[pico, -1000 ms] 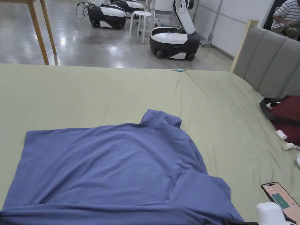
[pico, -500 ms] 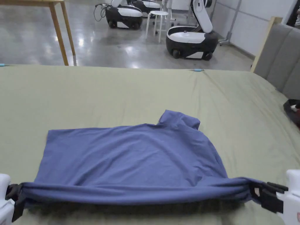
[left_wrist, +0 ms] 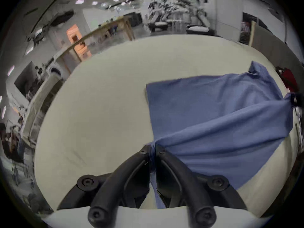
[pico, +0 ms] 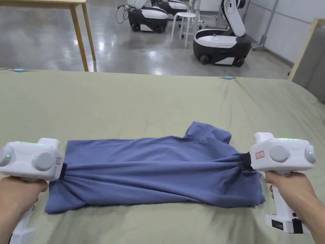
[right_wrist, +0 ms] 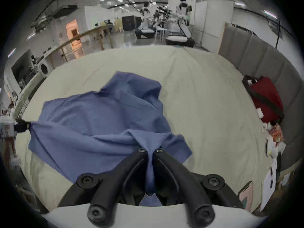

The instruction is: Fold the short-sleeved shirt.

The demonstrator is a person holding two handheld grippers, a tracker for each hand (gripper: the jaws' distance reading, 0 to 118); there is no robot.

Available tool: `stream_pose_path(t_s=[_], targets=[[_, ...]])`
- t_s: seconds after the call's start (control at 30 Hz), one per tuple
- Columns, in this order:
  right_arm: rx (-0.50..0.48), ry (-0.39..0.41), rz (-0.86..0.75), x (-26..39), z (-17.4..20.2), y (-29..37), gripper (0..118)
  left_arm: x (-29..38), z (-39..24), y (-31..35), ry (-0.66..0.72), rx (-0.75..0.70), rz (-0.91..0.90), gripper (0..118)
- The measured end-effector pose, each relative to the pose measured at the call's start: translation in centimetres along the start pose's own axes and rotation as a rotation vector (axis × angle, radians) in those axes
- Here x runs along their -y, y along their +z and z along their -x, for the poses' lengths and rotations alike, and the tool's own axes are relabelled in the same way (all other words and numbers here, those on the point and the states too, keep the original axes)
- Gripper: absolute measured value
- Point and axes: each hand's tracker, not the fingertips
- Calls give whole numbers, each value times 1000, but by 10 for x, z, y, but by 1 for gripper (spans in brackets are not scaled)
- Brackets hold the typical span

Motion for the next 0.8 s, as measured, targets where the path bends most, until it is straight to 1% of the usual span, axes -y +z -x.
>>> stream_pose_path(t_s=[0.03,0.07,0.1,0.13,0.17,0.2,0.23,0.27,0.3,0.37,0.43,0.47,0.5,0.53,0.57,0.6,0.63,0.67,0.7,0.73,0.77,0.8], targets=[[-14,-5,-9,1,-5,-5,8,2,0,-4,-9,5,-17,5],[-19,-8,-19,4,-7,-6,34,9,-4,-4,-19,1,-27,20],[-17,-13,-38,8,-9,-4,70,12,-6,-3,-20,-10,-40,48],[-15,-13,-43,12,-11,-1,98,15,-6,0,-23,-15,-56,81],[-40,-19,-58,15,-17,3,102,21,-5,9,1,13,-98,100],[-67,-20,-120,21,-19,16,102,27,-4,21,21,54,-145,100],[-47,-20,-183,29,-18,32,102,34,-4,37,34,61,-206,101],[-51,-12,-241,39,-17,49,102,43,-6,54,39,45,-264,102],[-76,4,-301,54,-11,75,102,57,-9,74,25,40,-326,102],[-72,33,-385,85,-1,109,104,88,-17,108,6,38,-440,106],[-58,40,-446,121,11,131,106,125,-28,132,-10,46,-542,106],[-52,28,-471,140,18,139,106,141,-33,141,-6,35,-560,106],[-72,21,-478,158,23,145,105,159,-38,144,7,18,-553,106],[-103,13,-488,172,26,150,101,171,-41,145,16,21,-515,105],[-136,-2,-506,185,28,151,79,182,-43,143,23,54,-456,100],[-120,3,-509,194,33,154,51,191,-43,139,35,93,-436,83],[-99,7,-507,200,39,155,20,199,-44,138,52,92,-441,44],[-87,11,-501,203,41,154,11,203,-45,134,65,76,-421,0],[-106,9,-493,205,42,153,11,203,-40,128,67,88,-426,0],[-156,8,-466,205,43,151,10,202,-35,121,68,117,-379,0],[-171,17,-441,204,44,149,8,198,-32,116,73,135,-338,0],[-154,30,-440,205,46,148,6,196,-30,113,71,113,-361,0]])
